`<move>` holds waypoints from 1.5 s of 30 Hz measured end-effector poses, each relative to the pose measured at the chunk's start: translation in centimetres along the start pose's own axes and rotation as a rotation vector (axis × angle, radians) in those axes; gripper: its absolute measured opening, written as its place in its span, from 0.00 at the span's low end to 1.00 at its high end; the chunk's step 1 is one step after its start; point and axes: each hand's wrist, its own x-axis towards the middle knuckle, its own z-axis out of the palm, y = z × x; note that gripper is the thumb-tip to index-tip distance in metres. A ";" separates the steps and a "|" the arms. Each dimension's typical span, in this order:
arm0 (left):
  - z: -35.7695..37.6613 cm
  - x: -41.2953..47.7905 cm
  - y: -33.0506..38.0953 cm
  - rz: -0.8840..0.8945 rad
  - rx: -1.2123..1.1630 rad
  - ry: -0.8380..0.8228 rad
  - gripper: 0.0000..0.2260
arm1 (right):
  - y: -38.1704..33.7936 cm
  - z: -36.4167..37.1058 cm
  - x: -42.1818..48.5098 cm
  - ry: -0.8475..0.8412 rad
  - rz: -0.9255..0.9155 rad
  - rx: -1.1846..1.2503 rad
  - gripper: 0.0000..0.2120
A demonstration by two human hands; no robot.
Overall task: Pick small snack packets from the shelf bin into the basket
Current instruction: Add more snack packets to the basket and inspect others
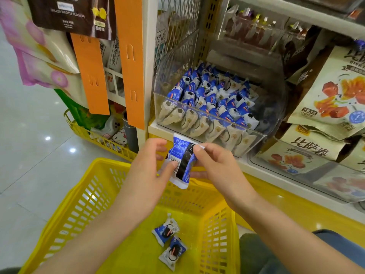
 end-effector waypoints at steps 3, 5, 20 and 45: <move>0.4 -0.4 -0.1 0.054 0.059 -0.026 0.09 | 0.3 0.5 -0.1 0.003 -0.034 -0.048 0.06; 0.5 -0.4 -0.1 0.033 0.056 -0.029 0.09 | 0.4 0.7 -0.2 -0.013 -0.066 -0.079 0.07; 0.0 -0.2 -0.2 0.091 0.312 -0.013 0.12 | 0.8 1.3 -0.5 -0.013 -0.167 -0.271 0.03; 0.5 1.2 0.9 -0.487 -0.631 -0.049 0.06 | -0.2 0.7 0.7 -0.077 -0.314 -0.576 0.28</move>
